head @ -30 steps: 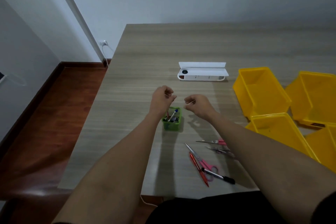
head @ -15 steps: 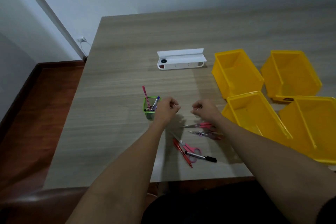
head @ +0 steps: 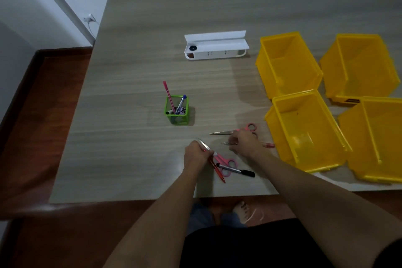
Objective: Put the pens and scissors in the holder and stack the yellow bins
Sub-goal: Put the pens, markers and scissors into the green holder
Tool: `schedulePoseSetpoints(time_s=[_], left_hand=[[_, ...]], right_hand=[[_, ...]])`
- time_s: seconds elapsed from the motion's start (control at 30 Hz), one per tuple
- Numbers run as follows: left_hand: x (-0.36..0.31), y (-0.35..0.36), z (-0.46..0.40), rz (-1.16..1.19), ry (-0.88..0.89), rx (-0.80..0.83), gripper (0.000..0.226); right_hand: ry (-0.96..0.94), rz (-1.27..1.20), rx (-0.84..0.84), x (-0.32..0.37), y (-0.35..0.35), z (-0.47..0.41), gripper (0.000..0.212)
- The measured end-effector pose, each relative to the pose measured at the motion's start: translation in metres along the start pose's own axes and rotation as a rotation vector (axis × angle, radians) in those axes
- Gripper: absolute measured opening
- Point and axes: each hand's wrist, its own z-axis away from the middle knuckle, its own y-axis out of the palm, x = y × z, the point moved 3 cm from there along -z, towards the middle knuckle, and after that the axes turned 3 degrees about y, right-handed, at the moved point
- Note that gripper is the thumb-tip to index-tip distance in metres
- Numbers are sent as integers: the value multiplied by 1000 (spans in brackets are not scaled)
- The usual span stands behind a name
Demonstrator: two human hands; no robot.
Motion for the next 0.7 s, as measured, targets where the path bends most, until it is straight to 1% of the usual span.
schedulePoseSetpoints(time_s=[0.03,0.07,0.1,0.2,0.37,0.4,0.5,0.6,0.7], left_hand=[[3,4,2,4,-27,10,35],[6,6,4,12,-54,18,36],[8,9,4,24,-75,16,35],[11,13,4,75,-136,4,31],[12,17,0,47,-193,4,43],[1,14,6,60,-177,-9,46],[-4,14,10,59,-169,-25,51],[-2,8,14,55,-155,-65,48],[-4,1,11,38,-101,-100,41]], right_hand=[[-12,27,-7,-1,4,0,10],[-22,42,-20,-1,8,-1,17],[-33,49,-30,-2,12,-1,19],[-64,56,-38,-4,20,-2,17],[-89,55,-41,-1,19,-6,13],[-96,58,-60,-1,8,-3,13],[-118,39,-87,1,6,-7,13],[-145,-66,-118,10,3,-5,12],[-120,-193,-168,10,0,-8,8]])
